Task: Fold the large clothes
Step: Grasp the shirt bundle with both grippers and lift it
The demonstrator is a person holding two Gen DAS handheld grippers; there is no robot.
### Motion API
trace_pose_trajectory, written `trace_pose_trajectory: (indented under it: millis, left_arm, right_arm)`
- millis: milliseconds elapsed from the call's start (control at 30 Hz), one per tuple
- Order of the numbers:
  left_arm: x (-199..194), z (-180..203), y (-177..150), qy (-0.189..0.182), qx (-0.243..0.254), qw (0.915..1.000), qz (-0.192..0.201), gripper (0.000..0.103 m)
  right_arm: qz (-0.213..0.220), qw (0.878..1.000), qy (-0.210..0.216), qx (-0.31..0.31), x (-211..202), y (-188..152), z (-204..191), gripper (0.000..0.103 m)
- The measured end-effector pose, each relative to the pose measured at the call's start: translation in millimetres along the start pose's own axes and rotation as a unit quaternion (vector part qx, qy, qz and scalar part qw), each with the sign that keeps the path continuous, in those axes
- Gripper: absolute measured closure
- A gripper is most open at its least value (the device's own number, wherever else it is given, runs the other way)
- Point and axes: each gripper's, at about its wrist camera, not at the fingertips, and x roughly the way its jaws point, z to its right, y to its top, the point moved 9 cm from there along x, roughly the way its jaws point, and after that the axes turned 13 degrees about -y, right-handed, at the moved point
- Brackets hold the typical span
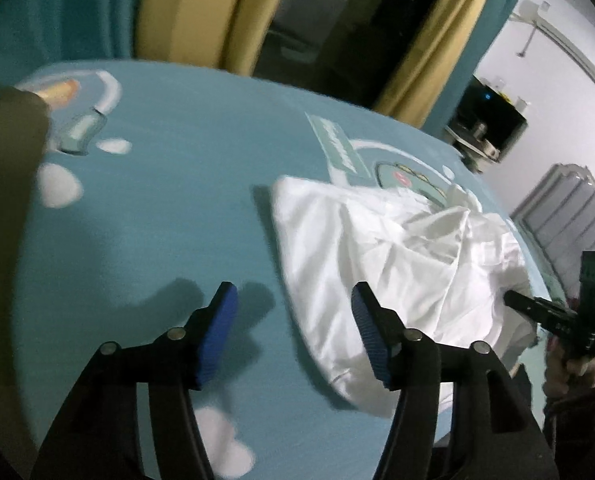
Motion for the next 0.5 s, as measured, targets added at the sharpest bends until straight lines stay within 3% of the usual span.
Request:
trace_pose_trajectory:
  millis: [100,167,333,500]
  left_arm:
    - [27.9,-6.4,-4.8,-0.012,-0.024,0.9994,-0.023,0.037]
    - [30.7,-2.8,-2.7,-0.011,-0.021,0.9997,-0.012,0.032]
    - [49.3,23.7,-6.9,-0.110,-0.045,0.9923,-0.036,0.027]
    - [63.6,48.8,-11.9,-0.149,-0.043,0.9862,-0.059,0.025]
  right_arm:
    - [-0.009,1.000,0.002,0.012,9.1,-2.0,5.6,0.074]
    - [-0.010,1.000,0.013,0.020,10.6,-0.5,6.4,0.069]
    - [-0.008,0.999,0.032,0.011,6.5,5.0,9.0,0.058]
    - [0.024,0.997,0.053,0.041,-3.5,23.6,21.7,0.049]
